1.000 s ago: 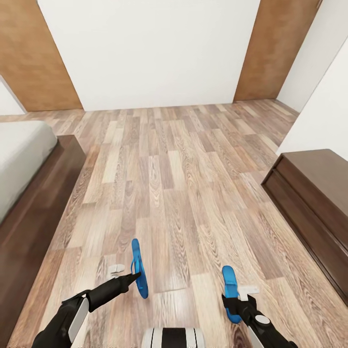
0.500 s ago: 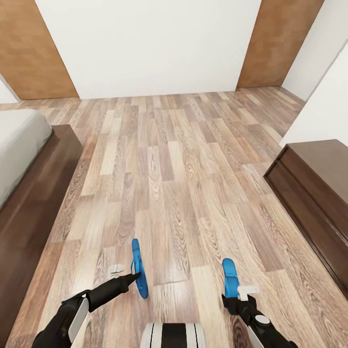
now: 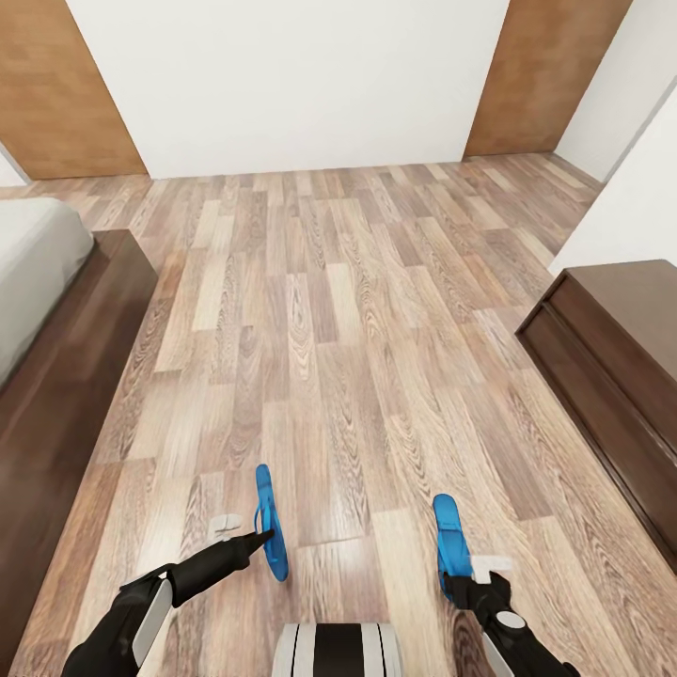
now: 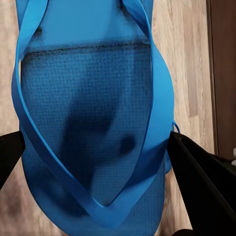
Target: In the bedroom, move the book from the bed onto either nightstand, and place the two sandals side by side next to the bed.
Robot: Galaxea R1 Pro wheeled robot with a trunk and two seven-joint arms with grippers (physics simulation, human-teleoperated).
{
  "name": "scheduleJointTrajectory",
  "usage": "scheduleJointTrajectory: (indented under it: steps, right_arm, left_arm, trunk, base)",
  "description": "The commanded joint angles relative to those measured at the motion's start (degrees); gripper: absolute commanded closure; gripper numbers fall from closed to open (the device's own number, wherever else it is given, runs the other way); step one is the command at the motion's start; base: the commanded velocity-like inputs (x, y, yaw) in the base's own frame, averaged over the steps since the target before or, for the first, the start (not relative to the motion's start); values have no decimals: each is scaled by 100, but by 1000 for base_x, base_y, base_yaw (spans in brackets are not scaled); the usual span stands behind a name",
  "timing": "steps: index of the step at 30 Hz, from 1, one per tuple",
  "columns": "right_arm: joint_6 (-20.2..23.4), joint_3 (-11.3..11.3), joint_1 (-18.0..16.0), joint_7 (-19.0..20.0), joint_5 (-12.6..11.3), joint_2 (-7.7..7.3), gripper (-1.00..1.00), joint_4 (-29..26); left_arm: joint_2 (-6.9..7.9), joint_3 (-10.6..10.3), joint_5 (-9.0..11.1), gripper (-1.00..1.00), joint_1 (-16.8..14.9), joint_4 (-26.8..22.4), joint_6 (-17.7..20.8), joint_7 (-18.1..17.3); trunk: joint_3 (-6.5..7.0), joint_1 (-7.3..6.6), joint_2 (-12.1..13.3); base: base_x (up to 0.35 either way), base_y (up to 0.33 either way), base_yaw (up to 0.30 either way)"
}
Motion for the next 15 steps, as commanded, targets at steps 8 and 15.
scheduleJointTrajectory:
  steps: [8, 15]
  right_arm:
    - [-21, 51, -3, -232, -67, -6, -100, 18]
    - [-21, 59, -3, -234, -67, -6, -100, 21]
  left_arm:
    - [0, 6, 43, 100, -2, 1, 54, -15]
    - [0, 6, 43, 100, -2, 1, 54, -15]
  trunk:
    - [-3, -1, -1]
    - [-3, -1, -1]
  base:
    - [0, 0, 0]
    - [120, 0, 0]
